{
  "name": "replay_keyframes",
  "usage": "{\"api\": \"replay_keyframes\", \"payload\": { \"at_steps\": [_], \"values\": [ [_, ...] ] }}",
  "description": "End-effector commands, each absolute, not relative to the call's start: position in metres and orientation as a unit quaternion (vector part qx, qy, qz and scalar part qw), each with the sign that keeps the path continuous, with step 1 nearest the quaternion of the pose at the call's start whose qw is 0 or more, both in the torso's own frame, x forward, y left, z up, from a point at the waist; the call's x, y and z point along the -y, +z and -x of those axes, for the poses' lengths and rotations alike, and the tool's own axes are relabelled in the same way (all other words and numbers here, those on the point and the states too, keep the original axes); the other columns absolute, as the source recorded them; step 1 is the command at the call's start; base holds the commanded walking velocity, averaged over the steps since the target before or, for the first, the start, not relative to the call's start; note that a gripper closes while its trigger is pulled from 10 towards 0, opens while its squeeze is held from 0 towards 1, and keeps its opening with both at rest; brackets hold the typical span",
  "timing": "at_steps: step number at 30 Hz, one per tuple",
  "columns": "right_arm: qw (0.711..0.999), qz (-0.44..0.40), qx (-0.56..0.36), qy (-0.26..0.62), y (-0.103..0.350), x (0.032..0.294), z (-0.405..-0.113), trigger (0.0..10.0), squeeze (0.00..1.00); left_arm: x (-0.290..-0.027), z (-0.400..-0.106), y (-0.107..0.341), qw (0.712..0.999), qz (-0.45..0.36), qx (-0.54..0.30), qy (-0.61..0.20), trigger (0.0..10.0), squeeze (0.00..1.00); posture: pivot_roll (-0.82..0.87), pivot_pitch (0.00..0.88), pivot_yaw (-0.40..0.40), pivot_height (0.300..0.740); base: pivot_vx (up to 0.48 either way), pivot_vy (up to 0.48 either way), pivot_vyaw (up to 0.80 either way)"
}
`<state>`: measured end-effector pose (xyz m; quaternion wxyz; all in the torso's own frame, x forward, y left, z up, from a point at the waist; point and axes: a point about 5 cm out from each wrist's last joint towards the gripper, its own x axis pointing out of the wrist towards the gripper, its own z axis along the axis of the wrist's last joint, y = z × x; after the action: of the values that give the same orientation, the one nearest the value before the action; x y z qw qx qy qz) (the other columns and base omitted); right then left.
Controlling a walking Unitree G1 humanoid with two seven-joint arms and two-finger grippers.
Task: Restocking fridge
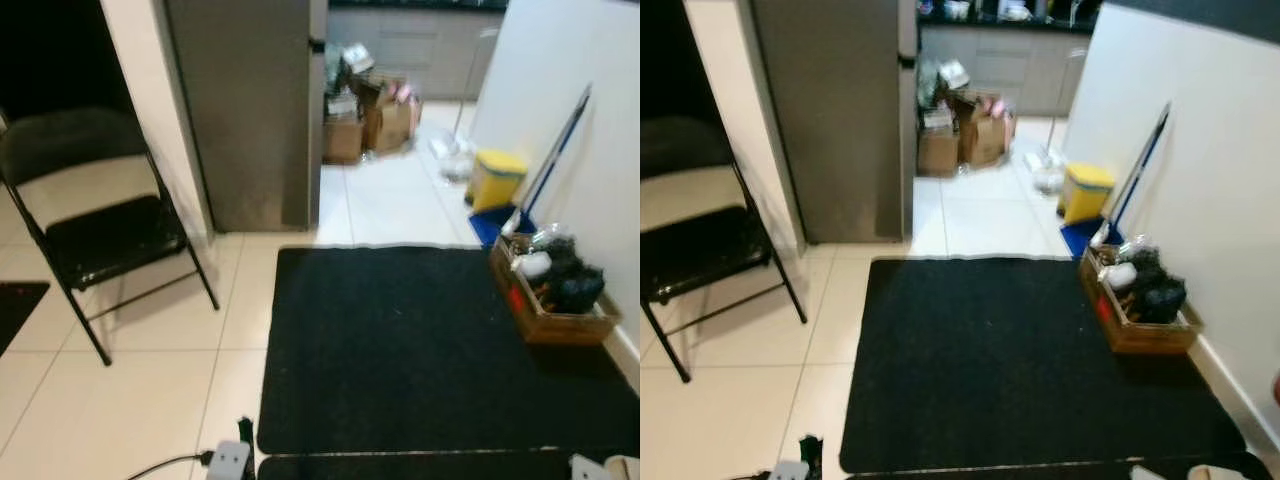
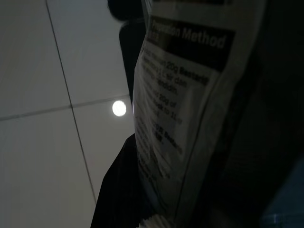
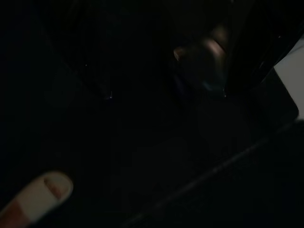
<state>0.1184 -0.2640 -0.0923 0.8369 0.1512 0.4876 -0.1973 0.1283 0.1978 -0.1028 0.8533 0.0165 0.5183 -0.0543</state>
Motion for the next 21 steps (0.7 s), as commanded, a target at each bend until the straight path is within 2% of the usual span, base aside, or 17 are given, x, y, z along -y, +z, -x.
{"api": "replay_keyframes", "payload": {
  "at_steps": [1, 21],
  "values": [
    [0.842, -0.145, -0.478, -0.203, -0.0886, 0.2698, -0.1238, 10.0, 0.0, -0.1949, -0.1313, -0.1022, 0.855, -0.018, -0.515, -0.061, 10.0, 0.0, 0.0, 0.0, -0.019, 0.74, 0.352, 0.0, 0.0],
    [0.847, -0.146, -0.47, -0.2, -0.086, 0.2732, -0.1279, 10.0, 0.0, -0.193, -0.1314, -0.1024, 0.855, -0.021, -0.515, -0.065, 10.0, 0.0, 0.0, 0.0, -0.025, 0.74, 0.352, 0.0, 0.0]
  ]
}}
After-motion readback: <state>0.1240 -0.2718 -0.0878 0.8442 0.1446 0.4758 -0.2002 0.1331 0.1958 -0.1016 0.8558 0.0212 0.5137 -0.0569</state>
